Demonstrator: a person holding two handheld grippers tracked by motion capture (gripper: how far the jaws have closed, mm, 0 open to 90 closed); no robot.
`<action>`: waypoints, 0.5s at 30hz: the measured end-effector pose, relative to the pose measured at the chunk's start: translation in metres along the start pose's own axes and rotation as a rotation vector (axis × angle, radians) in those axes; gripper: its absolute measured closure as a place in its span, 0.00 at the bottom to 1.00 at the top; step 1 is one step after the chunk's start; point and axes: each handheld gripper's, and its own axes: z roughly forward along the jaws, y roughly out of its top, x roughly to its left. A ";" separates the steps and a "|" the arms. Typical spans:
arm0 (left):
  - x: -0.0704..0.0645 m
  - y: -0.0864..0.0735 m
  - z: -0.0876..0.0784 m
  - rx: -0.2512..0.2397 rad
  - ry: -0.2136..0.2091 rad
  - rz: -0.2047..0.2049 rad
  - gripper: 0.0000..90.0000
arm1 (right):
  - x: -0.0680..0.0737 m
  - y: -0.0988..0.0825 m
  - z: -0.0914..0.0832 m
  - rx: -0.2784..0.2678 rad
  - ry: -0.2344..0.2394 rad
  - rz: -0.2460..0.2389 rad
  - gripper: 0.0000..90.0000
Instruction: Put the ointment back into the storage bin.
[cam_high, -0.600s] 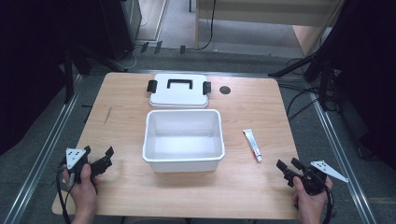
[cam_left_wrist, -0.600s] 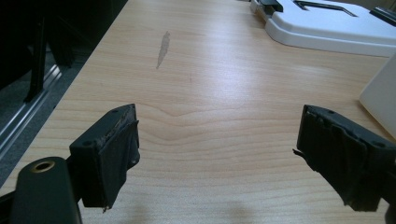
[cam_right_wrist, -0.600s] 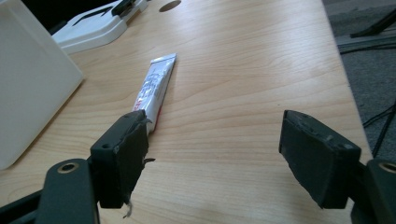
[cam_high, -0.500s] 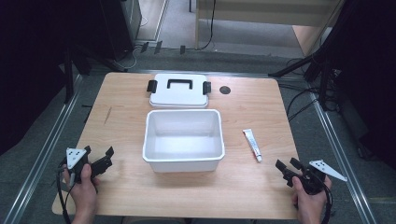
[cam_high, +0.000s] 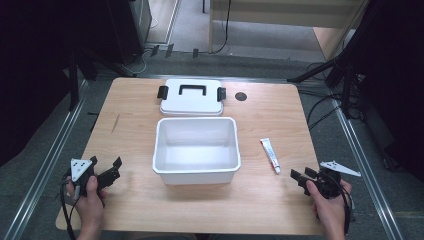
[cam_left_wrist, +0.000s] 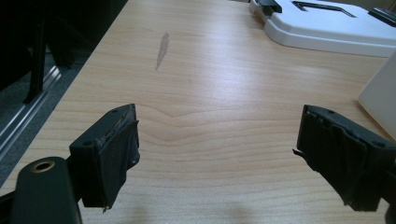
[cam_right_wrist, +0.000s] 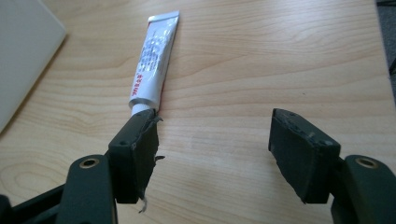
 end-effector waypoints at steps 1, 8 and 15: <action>0.000 0.000 0.000 0.000 0.001 0.004 0.15 | 0.002 0.004 0.001 0.028 -0.002 -0.018 0.38; 0.000 0.000 0.001 0.002 -0.007 -0.001 0.15 | 0.020 0.030 0.002 0.193 -0.020 -0.106 0.38; 0.001 0.000 0.001 -0.002 -0.013 0.000 0.15 | 0.035 0.047 0.015 0.384 -0.042 -0.164 0.36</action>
